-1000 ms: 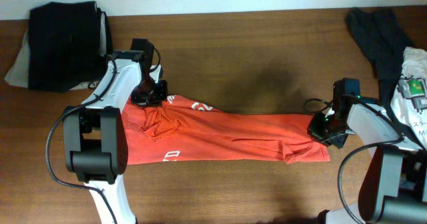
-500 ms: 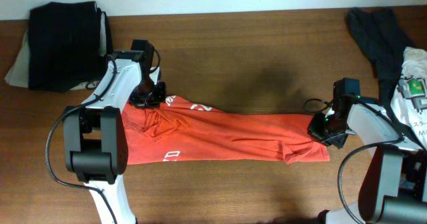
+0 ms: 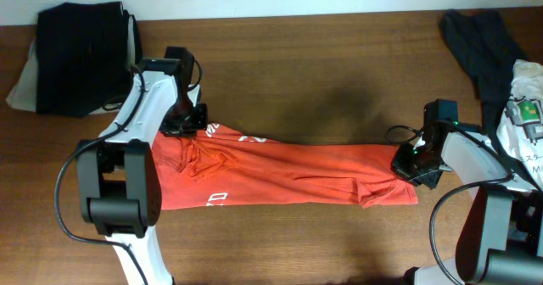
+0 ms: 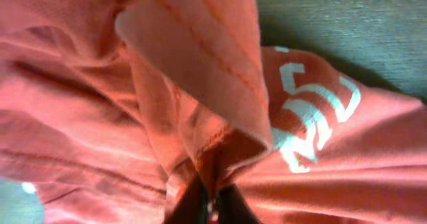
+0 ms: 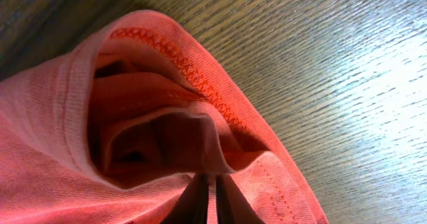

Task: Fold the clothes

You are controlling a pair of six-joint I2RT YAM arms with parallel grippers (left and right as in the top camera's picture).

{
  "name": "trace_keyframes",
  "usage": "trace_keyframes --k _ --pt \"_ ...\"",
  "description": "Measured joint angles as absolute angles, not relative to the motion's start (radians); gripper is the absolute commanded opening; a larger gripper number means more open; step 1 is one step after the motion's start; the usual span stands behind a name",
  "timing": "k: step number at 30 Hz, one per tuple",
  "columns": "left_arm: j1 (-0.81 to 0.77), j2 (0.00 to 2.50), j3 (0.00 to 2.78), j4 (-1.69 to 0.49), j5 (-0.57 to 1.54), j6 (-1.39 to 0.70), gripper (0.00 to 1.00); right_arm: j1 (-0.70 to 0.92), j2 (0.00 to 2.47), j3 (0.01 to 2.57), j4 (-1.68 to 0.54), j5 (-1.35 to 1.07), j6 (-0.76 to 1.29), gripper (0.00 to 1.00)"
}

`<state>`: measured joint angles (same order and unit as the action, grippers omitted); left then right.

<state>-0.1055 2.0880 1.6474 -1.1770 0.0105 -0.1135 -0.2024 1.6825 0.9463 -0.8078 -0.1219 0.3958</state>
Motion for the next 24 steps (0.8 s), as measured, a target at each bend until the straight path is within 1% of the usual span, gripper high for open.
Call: trace_keyframes --k 8,11,12,14,15,24 --pt "-0.099 2.081 1.648 -1.205 -0.013 -0.112 0.11 -0.202 1.682 0.946 -0.808 -0.122 0.393 0.10" --pt "-0.097 2.081 1.648 -1.205 -0.012 -0.112 0.18 -0.202 1.682 0.946 -0.808 -0.122 0.393 0.10" --pt "-0.097 2.081 1.648 -1.205 -0.012 -0.113 0.23 -0.202 1.682 0.946 -0.808 -0.122 0.393 0.10" --pt "-0.097 2.081 1.648 -1.205 -0.008 -0.104 0.24 -0.202 1.682 0.946 -0.808 -0.121 0.393 0.10" --pt "-0.098 2.081 1.648 -1.205 -0.001 -0.102 0.27 -0.202 1.682 0.946 -0.808 -0.122 0.393 0.10" --pt "-0.105 2.081 1.628 -1.127 0.015 -0.096 0.28 -0.202 1.682 0.946 -0.816 -0.122 0.392 0.10"
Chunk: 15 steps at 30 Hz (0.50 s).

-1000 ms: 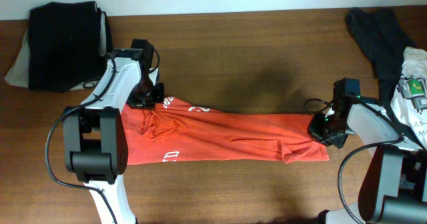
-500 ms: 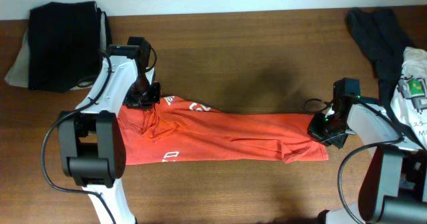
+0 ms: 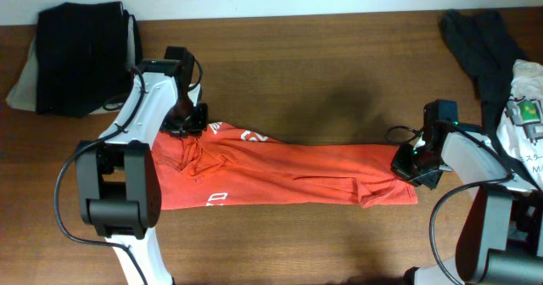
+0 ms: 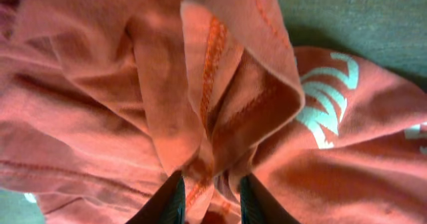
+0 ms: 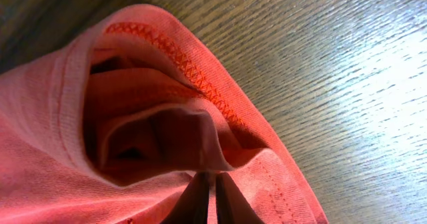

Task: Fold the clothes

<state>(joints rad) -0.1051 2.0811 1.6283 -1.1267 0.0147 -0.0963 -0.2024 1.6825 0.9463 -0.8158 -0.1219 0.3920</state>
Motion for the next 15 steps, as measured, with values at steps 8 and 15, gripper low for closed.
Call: trace_keyframes --k 8,15 --pt "-0.081 2.081 1.627 -1.102 0.015 -0.096 0.23 -0.202 1.682 0.946 -0.820 -0.122 0.385 0.10" --pt "-0.082 2.081 1.627 -1.102 0.019 -0.094 0.22 -0.202 1.682 0.946 -0.820 -0.122 0.381 0.10"
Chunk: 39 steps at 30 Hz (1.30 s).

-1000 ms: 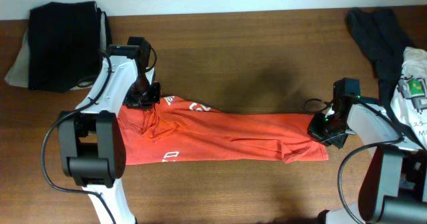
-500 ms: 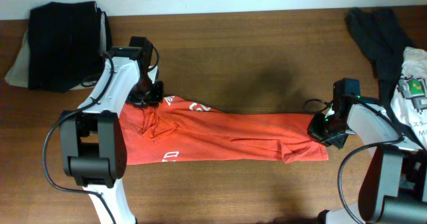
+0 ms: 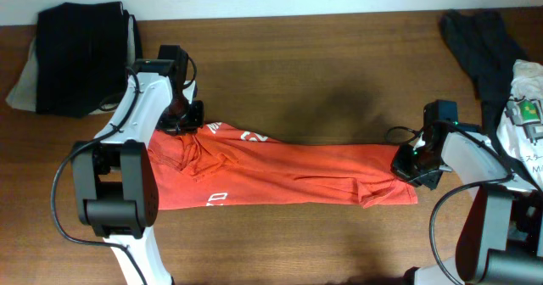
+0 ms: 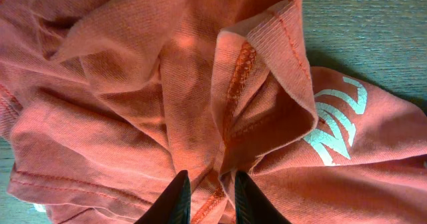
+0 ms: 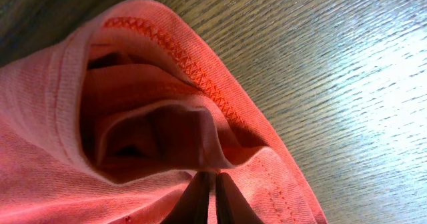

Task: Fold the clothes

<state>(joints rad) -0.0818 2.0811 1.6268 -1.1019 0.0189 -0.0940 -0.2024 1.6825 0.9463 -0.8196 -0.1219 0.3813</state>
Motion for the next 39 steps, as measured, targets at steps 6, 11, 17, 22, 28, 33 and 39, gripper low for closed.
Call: trace_keyframes --k 6,11,17,22,28,33,39 --pt "-0.082 2.081 1.627 -1.106 0.019 -0.094 0.22 -0.202 1.682 0.946 -0.820 -0.122 0.381 0.10" --pt "-0.082 2.081 1.627 -1.129 0.019 -0.094 0.23 -0.202 1.682 0.946 -0.820 -0.122 0.381 0.10" --pt "-0.082 2.081 1.627 -1.118 0.019 -0.094 0.24 -0.202 1.682 0.946 -0.820 -0.122 0.380 0.10" --pt "-0.082 2.081 1.627 -1.107 0.019 -0.094 0.23 -0.202 1.682 0.946 -0.820 -0.122 0.381 0.10" --pt "-0.082 2.081 1.626 -1.097 0.019 -0.094 0.24 -0.202 1.682 0.946 -0.820 -0.122 0.381 0.10" --pt "-0.082 2.081 1.577 -1.060 0.019 -0.094 0.23 -0.202 1.682 0.946 -0.820 -0.122 0.381 0.10" --pt "-0.082 2.081 1.531 -1.026 0.019 -0.094 0.04 -0.202 1.682 0.946 -0.820 -0.121 0.381 0.10"
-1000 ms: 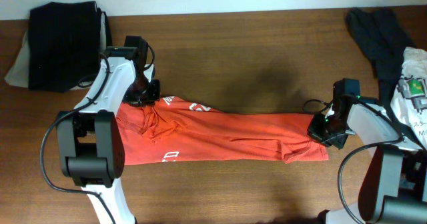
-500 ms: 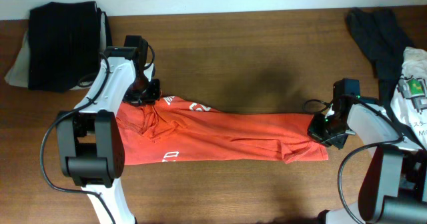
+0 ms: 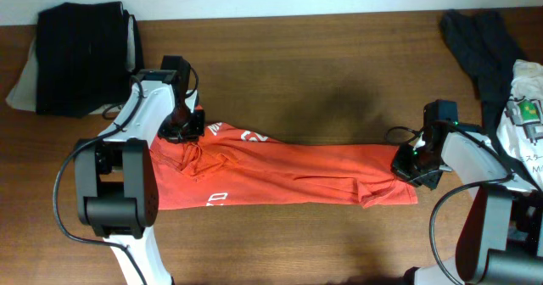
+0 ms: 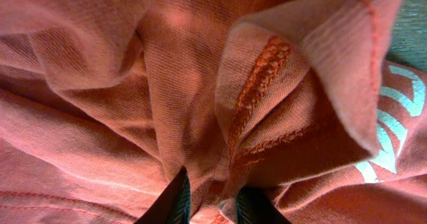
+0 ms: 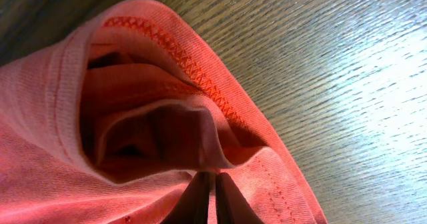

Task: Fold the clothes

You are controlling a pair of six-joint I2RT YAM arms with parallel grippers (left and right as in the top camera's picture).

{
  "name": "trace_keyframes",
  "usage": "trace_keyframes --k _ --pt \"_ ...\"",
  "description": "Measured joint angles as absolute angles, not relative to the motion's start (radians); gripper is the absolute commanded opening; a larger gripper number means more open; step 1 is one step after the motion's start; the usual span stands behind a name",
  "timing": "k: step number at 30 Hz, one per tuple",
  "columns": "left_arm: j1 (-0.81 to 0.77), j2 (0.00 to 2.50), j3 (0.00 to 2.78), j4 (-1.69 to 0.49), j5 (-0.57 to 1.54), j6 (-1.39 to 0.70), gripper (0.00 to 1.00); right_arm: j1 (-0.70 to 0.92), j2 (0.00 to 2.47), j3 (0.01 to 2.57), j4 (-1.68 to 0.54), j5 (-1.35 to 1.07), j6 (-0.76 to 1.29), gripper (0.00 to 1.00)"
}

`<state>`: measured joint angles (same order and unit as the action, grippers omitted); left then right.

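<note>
An orange shirt point(image 3: 280, 175) with white print lies stretched in a long band across the table. My left gripper point(image 3: 182, 125) is at its upper left corner. In the left wrist view, the left gripper point(image 4: 210, 199) stands open, pressed into the cloth, with a ridge of orange fabric point(image 4: 267, 84) between its fingers. My right gripper point(image 3: 409, 166) is at the shirt's right end. The right wrist view shows the right gripper point(image 5: 215, 184) shut on the stitched hem point(image 5: 180, 57), which bunches into an open loop.
A black folded garment point(image 3: 81, 56) lies on a pale cloth at the back left. Dark clothes point(image 3: 479, 39) and a white printed garment point(image 3: 528, 115) are heaped at the right edge. Bare brown table point(image 3: 322, 73) lies behind the shirt.
My left gripper, still open, has come closer into the shirt's corner, so a fold now sits between its fingers. The right gripper and the shirt's right end have not moved.
At first my left gripper was shut on a fold at the shirt's upper left corner. It then stood open with the fold released, then a little farther off the cloth. It is now pressed back into the folds. The right gripper stayed shut on the hem throughout.
</note>
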<state>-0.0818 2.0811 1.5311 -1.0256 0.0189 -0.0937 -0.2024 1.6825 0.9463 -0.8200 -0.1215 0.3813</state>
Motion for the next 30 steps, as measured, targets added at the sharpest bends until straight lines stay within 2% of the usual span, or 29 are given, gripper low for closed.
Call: trace_keyframes --k 2,10,15,23,30 --pt "-0.082 2.081 1.531 -1.023 0.019 -0.089 0.00 -0.202 1.682 0.946 -0.820 -0.122 0.381 0.10" --pt "-0.082 2.067 1.531 -1.036 0.019 -0.090 0.00 -0.202 1.682 0.946 -0.820 -0.121 0.381 0.09" --pt "-0.081 1.950 1.531 -1.123 -0.046 -0.131 0.00 -0.202 1.682 0.946 -0.818 -0.121 0.381 0.04" --pt "-0.044 1.888 1.533 -1.254 -0.089 -0.159 0.00 -0.202 1.682 0.946 -0.807 -0.121 0.381 0.04" --pt "0.029 1.889 1.533 -1.345 -0.275 -0.307 0.00 -0.202 1.682 0.946 -0.800 -0.109 0.401 0.04"
